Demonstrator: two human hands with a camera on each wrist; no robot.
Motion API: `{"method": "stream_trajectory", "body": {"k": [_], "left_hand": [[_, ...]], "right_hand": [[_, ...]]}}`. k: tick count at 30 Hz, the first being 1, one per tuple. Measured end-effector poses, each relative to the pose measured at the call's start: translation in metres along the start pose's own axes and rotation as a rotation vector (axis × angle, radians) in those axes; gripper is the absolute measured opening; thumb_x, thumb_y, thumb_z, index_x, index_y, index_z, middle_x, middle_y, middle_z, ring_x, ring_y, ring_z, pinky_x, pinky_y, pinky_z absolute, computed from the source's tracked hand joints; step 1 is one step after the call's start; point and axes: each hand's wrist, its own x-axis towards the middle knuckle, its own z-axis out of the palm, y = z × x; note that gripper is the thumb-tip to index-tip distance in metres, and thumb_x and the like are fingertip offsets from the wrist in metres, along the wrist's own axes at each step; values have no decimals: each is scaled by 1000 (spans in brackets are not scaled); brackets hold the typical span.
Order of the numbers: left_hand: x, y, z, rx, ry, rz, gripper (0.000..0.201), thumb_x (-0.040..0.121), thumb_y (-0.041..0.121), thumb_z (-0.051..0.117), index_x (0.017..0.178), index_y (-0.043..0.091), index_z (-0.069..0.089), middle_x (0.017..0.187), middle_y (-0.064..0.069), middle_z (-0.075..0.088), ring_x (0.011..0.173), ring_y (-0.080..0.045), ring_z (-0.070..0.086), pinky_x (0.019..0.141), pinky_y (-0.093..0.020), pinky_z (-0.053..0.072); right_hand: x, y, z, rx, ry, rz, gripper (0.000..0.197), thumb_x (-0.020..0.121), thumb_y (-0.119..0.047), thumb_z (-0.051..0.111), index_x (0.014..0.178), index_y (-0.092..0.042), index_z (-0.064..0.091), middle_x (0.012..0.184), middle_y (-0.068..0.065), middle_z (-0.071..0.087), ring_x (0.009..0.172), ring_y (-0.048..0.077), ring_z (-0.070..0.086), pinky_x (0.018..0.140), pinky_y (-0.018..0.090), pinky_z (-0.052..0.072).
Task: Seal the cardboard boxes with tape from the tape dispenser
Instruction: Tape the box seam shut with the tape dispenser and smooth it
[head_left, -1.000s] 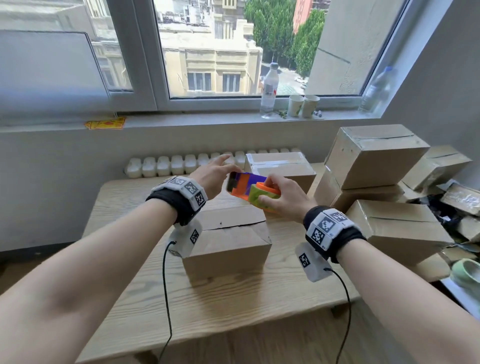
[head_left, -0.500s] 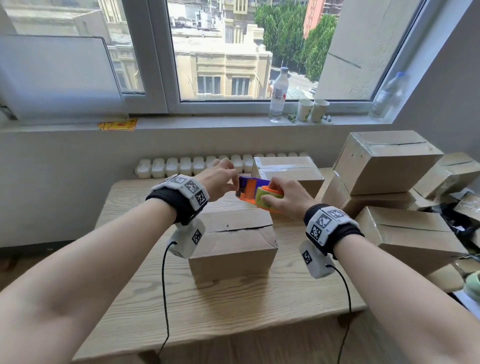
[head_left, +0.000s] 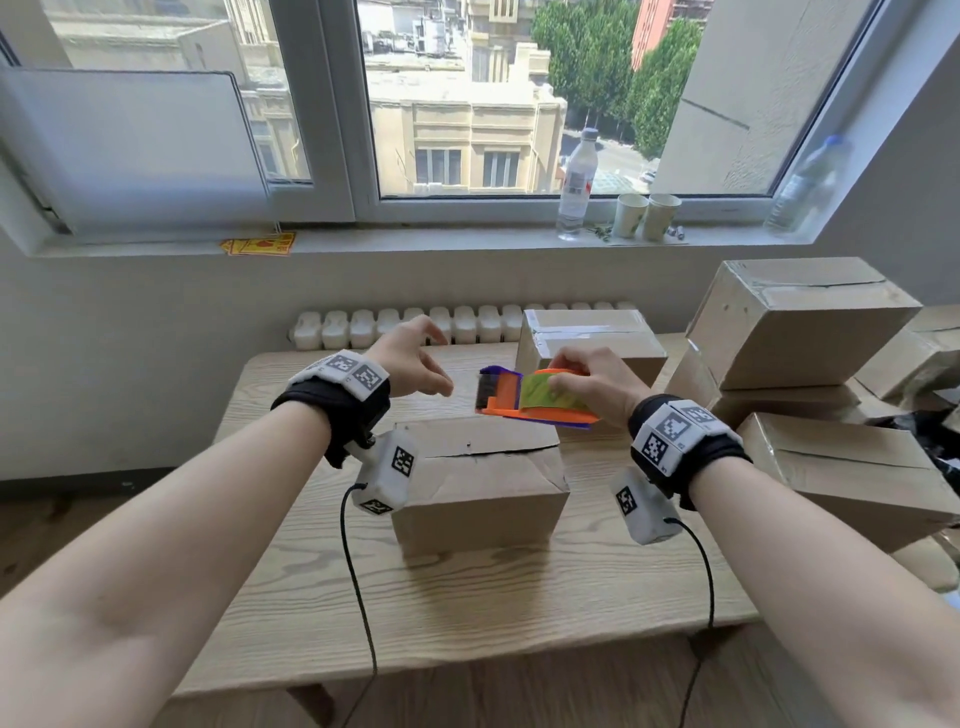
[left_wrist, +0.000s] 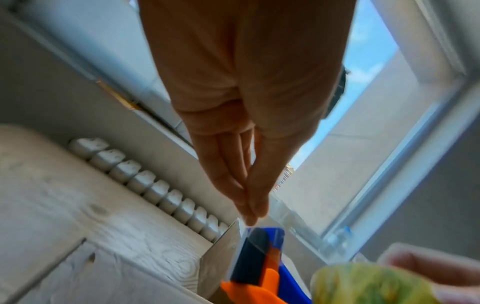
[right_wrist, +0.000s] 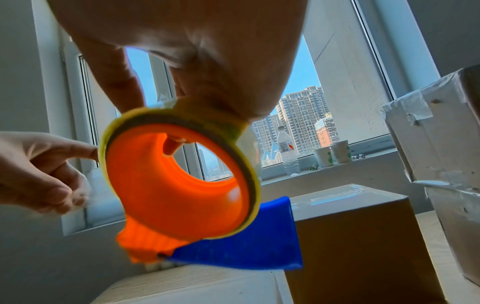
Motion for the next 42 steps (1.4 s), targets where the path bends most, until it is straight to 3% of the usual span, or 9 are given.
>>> {"method": "stream_trajectory", "body": {"k": [5,10,16,20,25,28,32,38,42], "left_hand": [[-9,-3,-7,-132,55,-33,31,68,-6,78,88,3,55,67,-7,70,57,-10,68,53,-19,54],[-11,-12,-13,-60,78,-60,26,68,-1,80,88,0,64,78,-11,71,65,-14,69,60,-20,57],[-17,-28,-15,-29,103,-96,21,68,-1,79,86,-3,68,78,-14,71,67,-18,68,59,-18,56],[-22,-46,-19,23,138,-154,16,68,-2,79,81,-1,70,75,-12,70,65,-18,66,57,-16,56],[-26,-70,-11,32,131,-227,13,69,-5,77,77,0,69,72,-12,67,64,-18,63,55,-13,54],[-23,-82,-4,32,140,-278,12,70,-1,78,75,4,69,73,-11,69,63,-14,64,57,-13,54],[-19,-98,1,-4,158,-315,8,74,4,76,75,0,69,68,-11,70,54,-6,65,52,-12,52],[-11,-121,3,22,147,-383,8,74,4,76,71,2,69,61,-6,69,52,-6,64,51,-13,52],[-6,-131,1,42,139,-414,7,74,5,76,74,1,71,69,-11,71,54,-6,64,51,-12,51]], "right_hand": [[-2,23,-11,-214,28,67,23,82,-34,69,83,-12,65,81,5,62,78,19,56,68,27,42],[-5,32,-28,-172,-17,83,19,86,-36,65,78,-19,62,79,-2,58,80,20,57,67,28,43],[-6,47,-38,-256,-30,154,24,85,-41,65,82,-17,61,87,4,59,86,23,57,70,30,42],[-10,64,-45,-394,-8,257,40,82,-54,62,79,-14,63,78,2,59,82,22,56,68,31,42],[-9,82,-40,-365,-89,326,28,88,-42,59,76,-17,63,87,6,57,92,24,55,72,28,36],[-2,85,-30,-423,-115,346,31,87,-47,58,79,-17,64,90,4,56,91,22,54,76,30,41],[14,93,-18,-455,-153,404,36,81,-53,63,71,-19,65,86,4,63,88,23,59,79,34,50],[34,95,2,-482,-244,444,37,80,-54,64,79,-18,70,76,-2,59,81,19,56,64,26,41],[41,96,11,-469,-276,468,35,80,-52,65,76,-18,67,71,-4,57,76,18,55,51,23,35]]}}
